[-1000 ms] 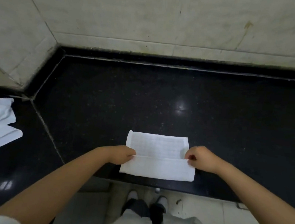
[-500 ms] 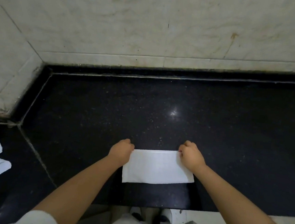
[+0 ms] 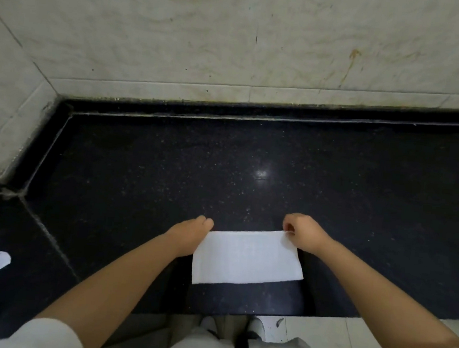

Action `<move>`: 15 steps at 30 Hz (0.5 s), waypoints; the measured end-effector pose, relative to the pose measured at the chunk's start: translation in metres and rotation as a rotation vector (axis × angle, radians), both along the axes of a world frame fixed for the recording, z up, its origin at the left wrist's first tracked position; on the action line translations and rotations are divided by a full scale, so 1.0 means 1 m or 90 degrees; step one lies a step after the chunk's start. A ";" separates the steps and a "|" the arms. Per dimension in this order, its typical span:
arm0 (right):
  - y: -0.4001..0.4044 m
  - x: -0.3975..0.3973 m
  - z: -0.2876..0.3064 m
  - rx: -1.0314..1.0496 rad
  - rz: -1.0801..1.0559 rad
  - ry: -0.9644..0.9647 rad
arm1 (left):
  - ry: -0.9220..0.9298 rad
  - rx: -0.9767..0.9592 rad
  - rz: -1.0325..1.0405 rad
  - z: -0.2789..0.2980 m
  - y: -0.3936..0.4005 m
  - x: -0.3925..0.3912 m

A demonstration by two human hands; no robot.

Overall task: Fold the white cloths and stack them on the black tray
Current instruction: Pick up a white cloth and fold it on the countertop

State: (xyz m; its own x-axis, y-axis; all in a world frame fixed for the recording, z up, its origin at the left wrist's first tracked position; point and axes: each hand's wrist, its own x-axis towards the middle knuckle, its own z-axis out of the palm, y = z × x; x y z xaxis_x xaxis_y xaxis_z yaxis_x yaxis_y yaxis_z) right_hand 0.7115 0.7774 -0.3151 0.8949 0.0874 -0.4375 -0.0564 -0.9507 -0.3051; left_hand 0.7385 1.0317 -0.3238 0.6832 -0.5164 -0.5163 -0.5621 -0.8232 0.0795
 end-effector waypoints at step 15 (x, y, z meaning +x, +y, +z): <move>-0.007 -0.072 -0.046 -0.089 0.125 -0.241 | -0.120 -0.002 -0.140 -0.017 0.030 -0.037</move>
